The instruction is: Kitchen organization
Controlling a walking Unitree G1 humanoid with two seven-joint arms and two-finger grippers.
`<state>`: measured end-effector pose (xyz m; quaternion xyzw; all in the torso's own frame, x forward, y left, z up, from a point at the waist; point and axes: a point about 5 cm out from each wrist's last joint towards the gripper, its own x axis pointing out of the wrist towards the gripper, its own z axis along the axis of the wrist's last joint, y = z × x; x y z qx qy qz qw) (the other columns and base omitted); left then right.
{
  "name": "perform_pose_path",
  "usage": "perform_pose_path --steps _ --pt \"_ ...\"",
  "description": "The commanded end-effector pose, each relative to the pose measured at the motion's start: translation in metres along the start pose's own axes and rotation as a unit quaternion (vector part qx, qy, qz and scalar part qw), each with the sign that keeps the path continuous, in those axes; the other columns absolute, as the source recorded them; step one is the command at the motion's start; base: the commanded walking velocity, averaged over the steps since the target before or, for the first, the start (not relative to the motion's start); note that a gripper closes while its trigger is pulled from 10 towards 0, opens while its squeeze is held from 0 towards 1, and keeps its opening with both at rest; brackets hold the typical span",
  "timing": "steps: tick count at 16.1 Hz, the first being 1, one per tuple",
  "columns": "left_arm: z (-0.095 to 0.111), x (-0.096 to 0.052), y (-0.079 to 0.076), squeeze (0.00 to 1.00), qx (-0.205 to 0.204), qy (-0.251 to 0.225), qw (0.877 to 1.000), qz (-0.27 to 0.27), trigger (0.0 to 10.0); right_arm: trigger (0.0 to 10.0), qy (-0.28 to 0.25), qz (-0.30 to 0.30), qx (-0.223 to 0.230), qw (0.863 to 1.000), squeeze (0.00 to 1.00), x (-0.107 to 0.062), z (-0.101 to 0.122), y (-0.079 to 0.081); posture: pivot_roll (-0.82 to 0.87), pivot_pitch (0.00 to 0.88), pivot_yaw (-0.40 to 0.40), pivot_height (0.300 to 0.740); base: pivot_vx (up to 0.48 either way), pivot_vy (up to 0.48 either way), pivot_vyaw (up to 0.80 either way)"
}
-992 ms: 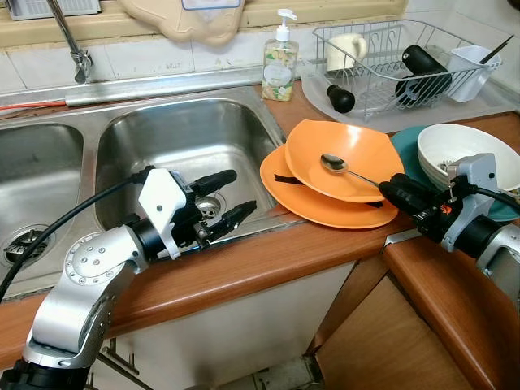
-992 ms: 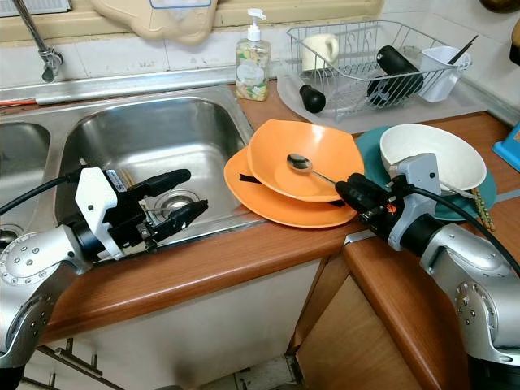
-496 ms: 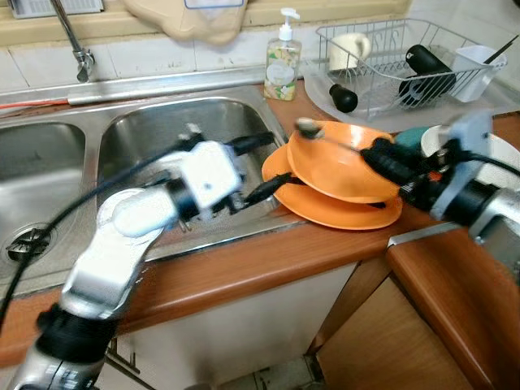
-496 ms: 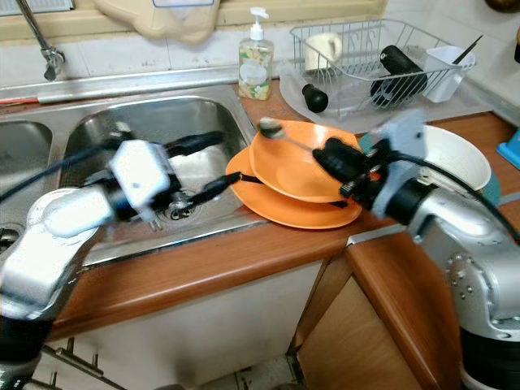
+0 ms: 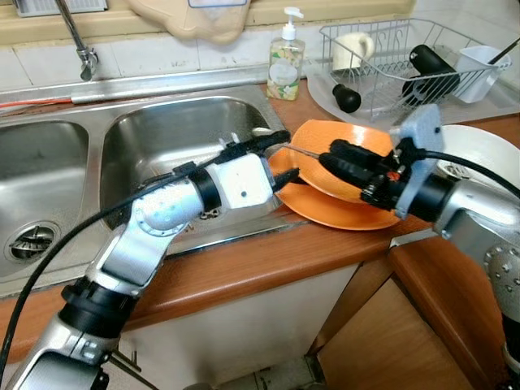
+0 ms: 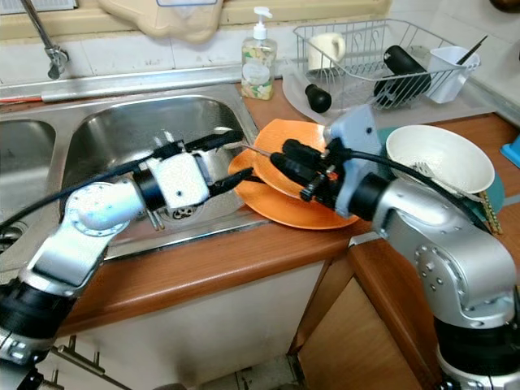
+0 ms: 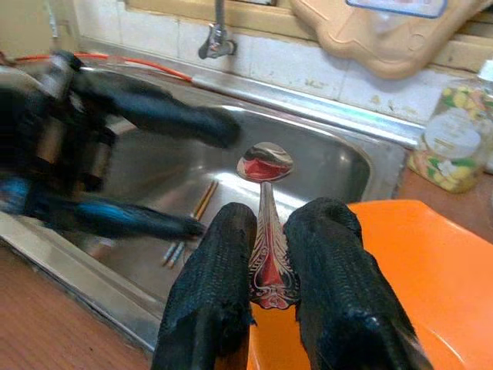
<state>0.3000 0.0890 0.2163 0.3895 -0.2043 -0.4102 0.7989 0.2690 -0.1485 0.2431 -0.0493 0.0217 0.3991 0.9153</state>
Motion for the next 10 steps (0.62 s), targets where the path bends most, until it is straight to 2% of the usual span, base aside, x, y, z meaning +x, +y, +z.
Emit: perform_pose_path --steps 1,3,10 --pt "0.0005 0.0039 0.0035 0.00 0.029 0.003 1.000 0.007 0.0 0.0 -0.010 0.013 -0.010 1.000 0.00 0.0015 0.0074 0.0062 -0.06 0.000 0.009 0.740 0.000 0.000 0.00" --pt "-0.0019 0.0076 0.0026 0.00 0.049 0.007 0.999 0.002 0.0 0.0 -0.013 0.020 -0.010 1.000 0.00 0.0041 0.0088 0.0095 -0.06 0.000 0.009 0.740 0.000 0.000 0.00" --pt "-0.0090 0.0094 0.0026 0.00 0.062 0.013 0.998 0.023 0.0 0.0 -0.011 0.023 -0.006 1.000 0.00 0.0059 0.0073 0.0128 -0.07 0.000 0.012 0.740 0.000 0.000 0.00"
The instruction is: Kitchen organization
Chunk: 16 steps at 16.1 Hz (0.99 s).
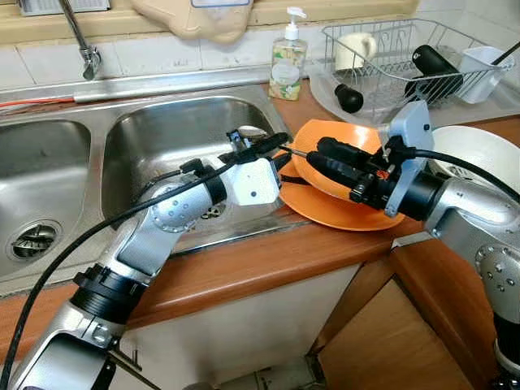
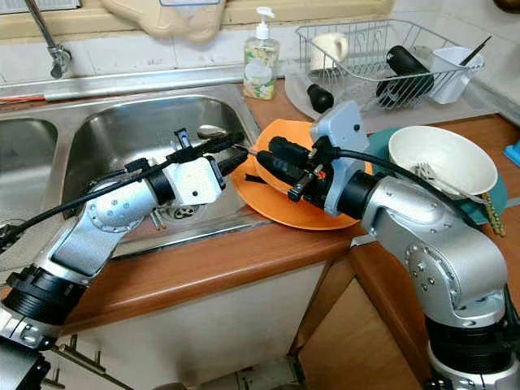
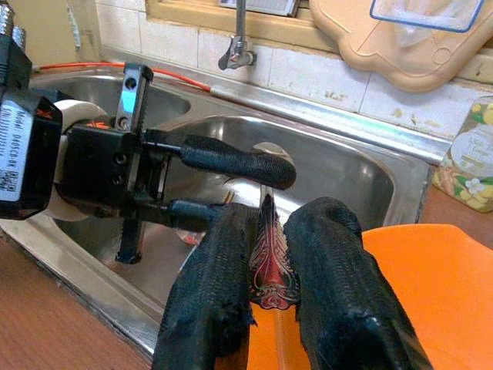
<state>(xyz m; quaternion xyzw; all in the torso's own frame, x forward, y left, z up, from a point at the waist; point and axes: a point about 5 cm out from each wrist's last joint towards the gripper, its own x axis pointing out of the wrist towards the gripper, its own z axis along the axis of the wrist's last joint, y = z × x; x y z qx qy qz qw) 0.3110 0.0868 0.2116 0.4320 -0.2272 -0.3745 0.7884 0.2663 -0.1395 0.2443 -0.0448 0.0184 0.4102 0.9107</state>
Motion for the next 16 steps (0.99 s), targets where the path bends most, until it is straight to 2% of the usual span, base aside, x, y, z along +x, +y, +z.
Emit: perform_pose_path --steps 1,5,6,7,11,12,13,14,15,16 --pt "0.000 0.001 0.002 0.00 0.009 0.000 1.000 -0.001 0.0 0.0 -0.005 0.011 -0.008 1.000 0.00 0.002 0.005 0.005 -0.07 0.000 0.011 0.740 0.000 0.000 0.00" --pt "-0.001 0.000 -0.001 0.00 0.019 -0.003 1.000 -0.012 0.0 0.0 -0.002 0.011 -0.005 1.000 0.00 0.004 0.004 0.005 -0.07 0.000 0.007 0.740 0.000 0.000 0.00" --pt "-0.002 0.000 -0.002 0.00 0.022 -0.002 1.000 -0.014 0.0 1.2 -0.001 0.011 -0.005 1.000 0.00 0.004 0.004 0.005 -0.07 0.000 0.007 0.740 0.000 0.000 0.00" --pt "-0.003 -0.001 -0.002 0.00 0.029 0.000 0.999 -0.016 0.0 10.0 -0.002 0.009 -0.007 1.000 0.00 0.004 0.004 0.005 -0.07 0.000 0.007 0.740 0.000 0.000 0.00" --pt "-0.012 -0.007 0.008 0.00 0.050 0.019 0.999 -0.006 0.0 10.0 -0.006 0.014 -0.003 1.000 0.00 0.006 0.004 0.007 -0.07 0.000 0.001 0.740 0.000 0.000 0.00" --pt "-0.018 -0.012 0.011 0.00 0.056 0.032 0.998 -0.005 0.0 10.0 -0.012 0.014 0.003 1.000 1.00 0.007 0.005 0.008 -0.07 0.000 0.001 0.740 0.000 0.000 0.00" --pt "-0.023 -0.016 0.014 0.00 0.059 0.046 0.997 -0.001 0.0 10.0 -0.010 0.002 -0.008 1.000 1.00 0.006 0.004 0.006 -0.07 0.000 0.001 0.740 0.000 0.000 0.00" --pt "-0.027 -0.018 0.016 0.00 0.061 0.055 0.997 0.001 0.0 10.0 -0.007 -0.009 -0.015 1.000 0.80 0.006 0.003 0.004 -0.07 0.000 0.001 0.740 0.000 0.000 0.00" --pt "-0.040 -0.026 0.020 0.00 0.063 0.094 0.994 0.009 0.0 10.0 0.000 -0.018 -0.016 1.000 0.00 0.002 -0.001 0.002 -0.07 0.000 0.007 0.740 0.000 0.000 0.00" --pt "-0.053 -0.033 0.023 0.00 0.065 0.133 0.989 0.009 0.0 10.0 0.007 -0.024 -0.018 1.000 0.00 -0.002 -0.004 0.002 -0.07 0.000 0.009 0.740 0.000 0.000 0.00"
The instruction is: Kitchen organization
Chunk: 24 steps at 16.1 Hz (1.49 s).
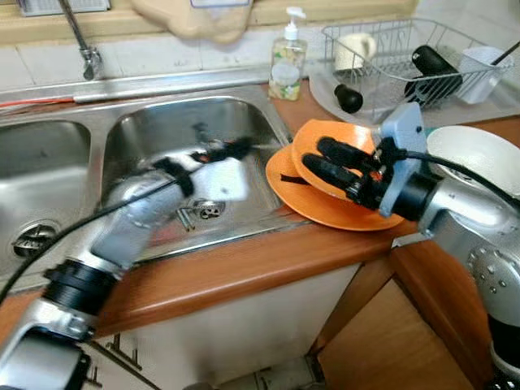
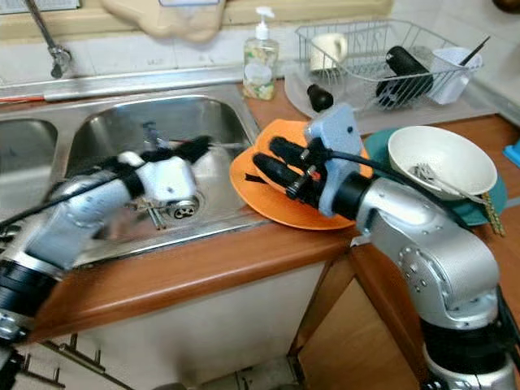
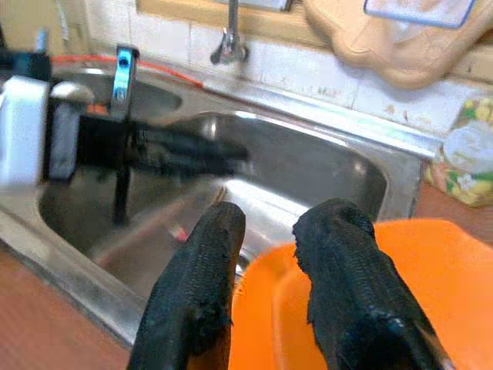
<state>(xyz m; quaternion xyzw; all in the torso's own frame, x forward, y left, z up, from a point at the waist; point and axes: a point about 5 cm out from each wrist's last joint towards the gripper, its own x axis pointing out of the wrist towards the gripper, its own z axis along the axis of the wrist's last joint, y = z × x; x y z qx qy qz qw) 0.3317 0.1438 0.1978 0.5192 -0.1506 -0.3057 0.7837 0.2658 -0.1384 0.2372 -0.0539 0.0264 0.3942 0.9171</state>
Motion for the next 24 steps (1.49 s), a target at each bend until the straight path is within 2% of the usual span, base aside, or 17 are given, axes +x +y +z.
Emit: perform_pose_path --steps 1,2,4,5,6,7,9,10,14,15,16,17,18,19,20,22,24 --pt "-0.013 -0.003 0.006 0.00 0.003 0.038 0.999 0.007 0.0 10.0 0.001 -0.010 -0.016 1.000 0.00 -0.005 0.001 0.000 -0.08 0.000 0.012 0.740 0.000 0.000 0.00" --pt "-0.021 -0.005 0.005 0.00 0.001 0.058 0.998 0.003 0.0 10.0 0.005 -0.012 -0.017 1.000 0.00 -0.006 0.000 0.000 -0.08 0.000 0.012 0.740 0.000 0.000 0.00" --pt "-0.049 -0.011 -0.001 0.00 -0.012 0.135 0.991 -0.015 0.0 10.0 0.025 -0.019 -0.024 0.999 0.00 -0.012 -0.007 0.001 -0.08 0.000 0.011 0.740 0.000 0.000 0.00" --pt "-0.060 -0.012 -0.006 0.00 -0.020 0.165 0.986 -0.023 0.7 10.0 0.034 -0.026 -0.025 0.999 0.00 -0.015 -0.010 0.001 -0.08 0.000 0.013 0.740 0.000 0.000 0.00" --pt "-0.071 -0.012 -0.011 0.00 -0.036 0.198 0.979 -0.029 4.0 10.0 0.043 -0.043 -0.024 0.998 0.00 -0.018 -0.014 -0.001 -0.08 0.000 0.013 0.740 0.000 0.000 0.00" --pt "-0.075 -0.011 -0.015 0.00 -0.044 0.210 0.976 -0.040 10.0 10.0 0.046 -0.057 -0.023 0.997 0.00 -0.020 -0.015 -0.003 -0.09 0.000 0.016 0.740 0.000 0.000 0.00" --pt "-0.081 -0.008 -0.023 0.00 -0.060 0.227 0.970 -0.066 10.0 10.0 0.053 -0.106 -0.020 0.993 0.00 -0.026 -0.017 -0.011 -0.10 0.000 0.024 0.740 0.000 0.000 0.00" --pt "-0.083 -0.007 -0.027 1.00 -0.073 0.234 0.966 -0.079 10.0 10.0 0.058 -0.130 -0.014 0.990 0.00 -0.030 -0.019 -0.014 -0.10 0.000 0.024 0.740 0.000 0.000 0.00" --pt "-0.084 -0.004 -0.033 1.00 -0.085 0.236 0.964 -0.087 10.0 10.0 0.069 -0.184 -0.003 0.980 0.00 -0.041 -0.022 -0.023 -0.10 0.000 0.025 0.740 0.000 0.000 0.00" --pt "-0.083 -0.003 -0.034 1.00 -0.089 0.233 0.965 -0.084 10.0 10.0 0.076 -0.218 0.009 0.973 0.84 -0.044 -0.023 -0.031 -0.11 0.000 0.023 0.740 0.000 0.000 0.00" --pt "-0.083 -0.003 -0.034 1.00 -0.092 0.230 0.966 -0.076 10.0 10.0 0.081 -0.245 0.025 0.966 1.00 -0.048 -0.023 -0.037 -0.11 0.000 0.022 0.740 0.000 0.000 0.00" --pt "-0.083 -0.004 -0.031 1.00 -0.093 0.225 0.968 -0.056 10.0 10.0 0.084 -0.270 0.042 0.958 1.00 -0.052 -0.024 -0.043 -0.11 0.000 0.021 0.740 0.000 0.000 0.00" --pt "-0.083 -0.004 -0.030 1.00 -0.094 0.223 0.969 -0.049 10.0 10.0 0.085 -0.274 0.045 0.957 1.00 -0.053 -0.024 -0.044 -0.11 0.000 0.021 0.740 0.000 0.000 0.00" --pt "-0.081 -0.006 -0.022 0.98 -0.102 0.212 0.972 -0.015 10.0 10.0 0.085 -0.295 0.062 0.950 1.00 -0.057 -0.024 -0.048 -0.11 0.000 0.018 0.740 0.000 0.000 0.00" --pt "-0.078 -0.010 -0.015 0.00 -0.111 0.195 0.974 0.014 10.0 10.0 0.082 -0.311 0.083 0.943 1.00 -0.060 -0.024 -0.053 -0.11 0.000 0.016 0.740 0.000 0.000 0.00" --pt "-0.070 -0.015 -0.005 0.00 -0.144 0.166 0.974 0.050 10.0 10.0 0.082 -0.324 0.109 0.936 1.00 -0.063 -0.024 -0.055 -0.11 0.000 0.011 0.740 0.000 0.000 0.00" --pt "-0.049 -0.023 0.006 0.00 -0.197 0.095 0.973 0.079 10.0 10.0 0.107 -0.337 0.134 0.926 1.00 -0.066 -0.026 -0.057 -0.11 0.000 0.008 0.740 0.000 0.000 0.00"
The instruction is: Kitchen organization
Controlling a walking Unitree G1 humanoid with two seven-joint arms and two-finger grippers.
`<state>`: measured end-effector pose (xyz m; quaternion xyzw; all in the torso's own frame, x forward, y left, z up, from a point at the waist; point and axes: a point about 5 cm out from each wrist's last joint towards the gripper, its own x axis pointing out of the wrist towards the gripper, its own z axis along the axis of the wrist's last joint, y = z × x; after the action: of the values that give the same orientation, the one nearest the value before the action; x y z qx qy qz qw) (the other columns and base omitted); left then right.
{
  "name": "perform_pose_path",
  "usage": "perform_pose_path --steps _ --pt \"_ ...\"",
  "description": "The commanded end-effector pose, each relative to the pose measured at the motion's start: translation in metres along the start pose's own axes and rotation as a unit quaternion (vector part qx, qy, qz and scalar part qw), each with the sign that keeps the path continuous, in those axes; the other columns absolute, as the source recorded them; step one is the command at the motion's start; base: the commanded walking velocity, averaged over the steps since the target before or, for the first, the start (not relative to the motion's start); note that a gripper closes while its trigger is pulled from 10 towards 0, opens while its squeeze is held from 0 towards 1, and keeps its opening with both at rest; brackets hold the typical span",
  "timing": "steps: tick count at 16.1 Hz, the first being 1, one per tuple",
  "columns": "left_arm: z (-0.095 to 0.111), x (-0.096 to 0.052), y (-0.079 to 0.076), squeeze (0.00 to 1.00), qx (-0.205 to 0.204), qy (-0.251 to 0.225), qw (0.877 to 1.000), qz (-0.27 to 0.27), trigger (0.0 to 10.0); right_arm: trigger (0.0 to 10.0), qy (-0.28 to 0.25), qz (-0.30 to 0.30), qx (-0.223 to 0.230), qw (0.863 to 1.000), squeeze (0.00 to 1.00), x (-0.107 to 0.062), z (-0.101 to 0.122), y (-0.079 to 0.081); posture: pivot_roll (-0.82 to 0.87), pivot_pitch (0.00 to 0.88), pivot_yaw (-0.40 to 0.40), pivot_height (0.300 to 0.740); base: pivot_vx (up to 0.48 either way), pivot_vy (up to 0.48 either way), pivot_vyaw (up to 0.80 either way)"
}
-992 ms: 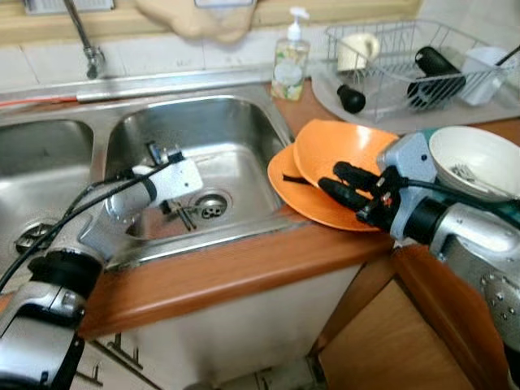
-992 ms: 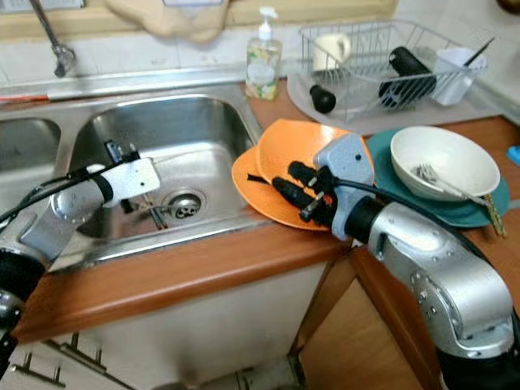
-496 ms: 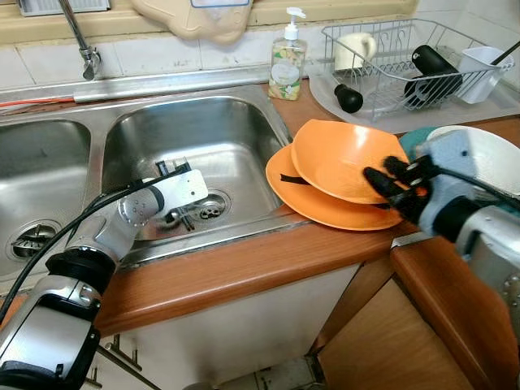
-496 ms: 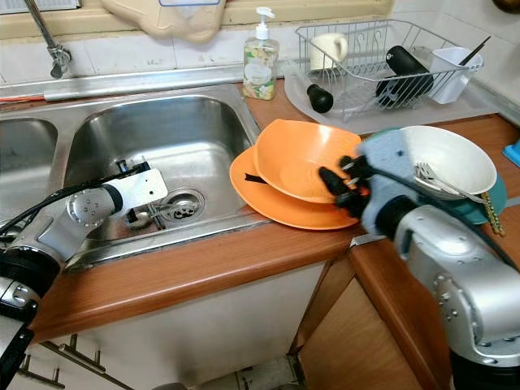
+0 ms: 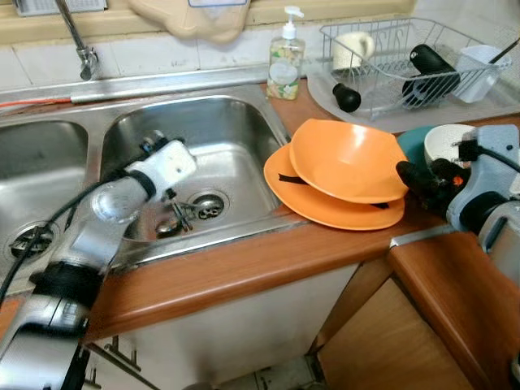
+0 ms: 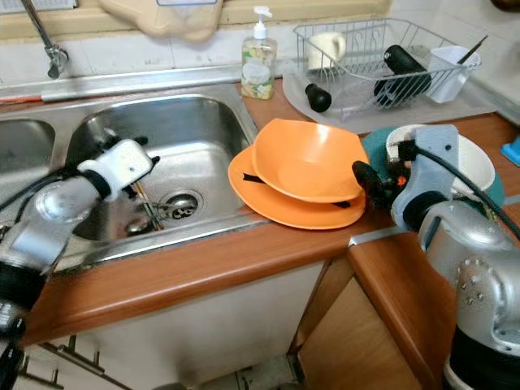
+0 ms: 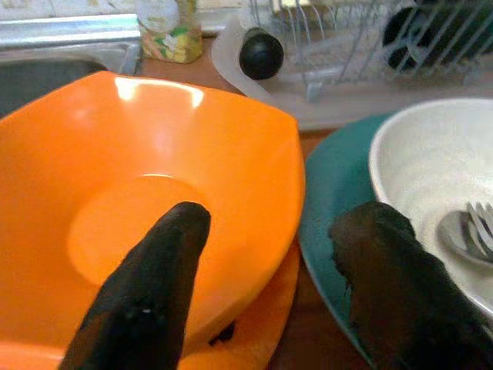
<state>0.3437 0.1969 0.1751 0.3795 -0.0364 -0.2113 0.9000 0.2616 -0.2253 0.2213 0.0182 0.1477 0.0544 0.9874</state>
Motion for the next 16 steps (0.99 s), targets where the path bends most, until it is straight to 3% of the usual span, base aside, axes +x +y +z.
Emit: perform_pose_path --steps 1,3,6,7,8,11,12,13,14,15,16 --pt "0.017 -0.007 0.008 0.00 -0.040 -0.047 0.998 0.009 10.0 10.0 0.013 -0.010 0.018 1.000 0.40 0.000 0.000 -0.004 -0.10 0.000 0.007 0.740 0.000 0.000 0.00" --pt "0.028 -0.019 0.008 0.00 -0.086 -0.083 0.993 -0.002 10.0 10.0 0.024 -0.011 0.038 0.999 0.00 0.001 -0.001 -0.004 -0.10 0.000 0.005 0.740 0.000 0.000 0.00" --pt "0.042 -0.039 0.000 0.00 -0.154 -0.127 0.978 -0.050 10.0 10.0 0.048 0.009 0.061 0.997 0.00 0.004 -0.004 0.003 -0.09 0.000 -0.002 0.740 0.000 0.000 0.00" --pt "0.044 -0.041 -0.002 0.00 -0.160 -0.129 0.977 -0.057 10.0 10.0 0.051 0.009 0.063 0.997 0.00 0.004 -0.004 0.004 -0.09 0.000 -0.002 0.740 0.000 0.000 0.00" --pt "0.051 -0.050 -0.011 0.00 -0.189 -0.143 0.967 -0.094 10.0 10.0 0.070 0.009 0.074 0.995 0.00 0.006 -0.007 0.004 -0.08 0.000 -0.006 0.740 0.000 0.000 0.00" --pt "0.061 -0.062 -0.024 0.00 -0.224 -0.149 0.952 -0.145 10.0 10.0 0.079 0.012 0.092 0.993 0.00 0.010 -0.009 0.005 -0.07 0.000 -0.012 0.740 0.000 0.000 0.00" --pt "0.063 -0.065 -0.028 0.00 -0.234 -0.147 0.948 -0.159 10.0 9.6 0.081 0.024 0.105 0.991 0.00 0.011 -0.009 0.008 -0.07 0.000 -0.014 0.740 0.000 0.000 0.00" --pt "0.063 -0.067 -0.031 0.00 -0.243 -0.139 0.945 -0.172 10.0 6.5 0.083 0.033 0.117 0.989 0.00 0.014 -0.009 0.011 -0.07 0.000 -0.014 0.740 0.000 0.000 0.00" --pt "0.063 -0.068 -0.032 0.00 -0.245 -0.135 0.944 -0.176 10.0 6.5 0.083 0.036 0.120 0.989 0.00 0.014 -0.009 0.012 -0.07 0.000 -0.014 0.740 0.000 0.000 0.00" --pt "0.060 -0.070 -0.035 0.00 -0.248 -0.116 0.944 -0.185 10.0 4.1 0.084 0.036 0.126 0.988 0.00 0.017 -0.010 0.014 -0.06 0.000 -0.016 0.740 0.000 0.000 0.00" --pt "0.057 -0.072 -0.037 0.00 -0.246 -0.103 0.945 -0.188 10.0 3.3 0.083 0.037 0.136 0.987 0.00 0.019 -0.010 0.016 -0.06 0.000 -0.019 0.740 0.000 0.000 0.00"
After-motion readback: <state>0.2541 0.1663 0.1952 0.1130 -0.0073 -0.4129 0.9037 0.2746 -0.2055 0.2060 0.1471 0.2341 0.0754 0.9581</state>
